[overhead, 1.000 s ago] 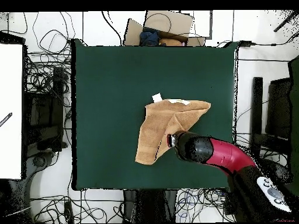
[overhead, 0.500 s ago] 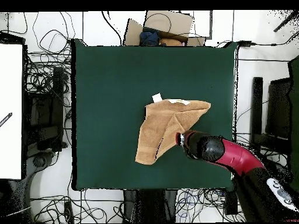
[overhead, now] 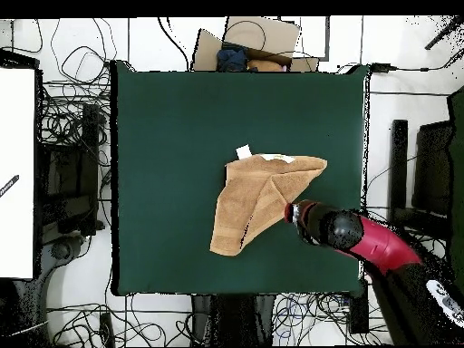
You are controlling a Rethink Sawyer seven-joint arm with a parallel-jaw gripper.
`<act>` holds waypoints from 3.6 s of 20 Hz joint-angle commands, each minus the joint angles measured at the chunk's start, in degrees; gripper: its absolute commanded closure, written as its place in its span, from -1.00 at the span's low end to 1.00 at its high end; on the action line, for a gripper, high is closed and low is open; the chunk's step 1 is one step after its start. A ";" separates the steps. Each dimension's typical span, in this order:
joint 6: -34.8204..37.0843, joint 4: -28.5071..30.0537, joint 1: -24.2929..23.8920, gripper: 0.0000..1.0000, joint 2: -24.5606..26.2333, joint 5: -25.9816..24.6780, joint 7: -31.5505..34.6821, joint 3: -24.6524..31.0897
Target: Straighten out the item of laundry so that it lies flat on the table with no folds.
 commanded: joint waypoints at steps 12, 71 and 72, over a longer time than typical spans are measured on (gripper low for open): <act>2.25 -5.08 0.54 1.00 5.58 -4.65 -2.36 4.08; -0.23 -3.50 -1.04 -1.00 7.39 -6.29 -1.86 5.83; -0.40 -3.52 -0.96 -1.00 7.31 -6.36 -1.69 5.69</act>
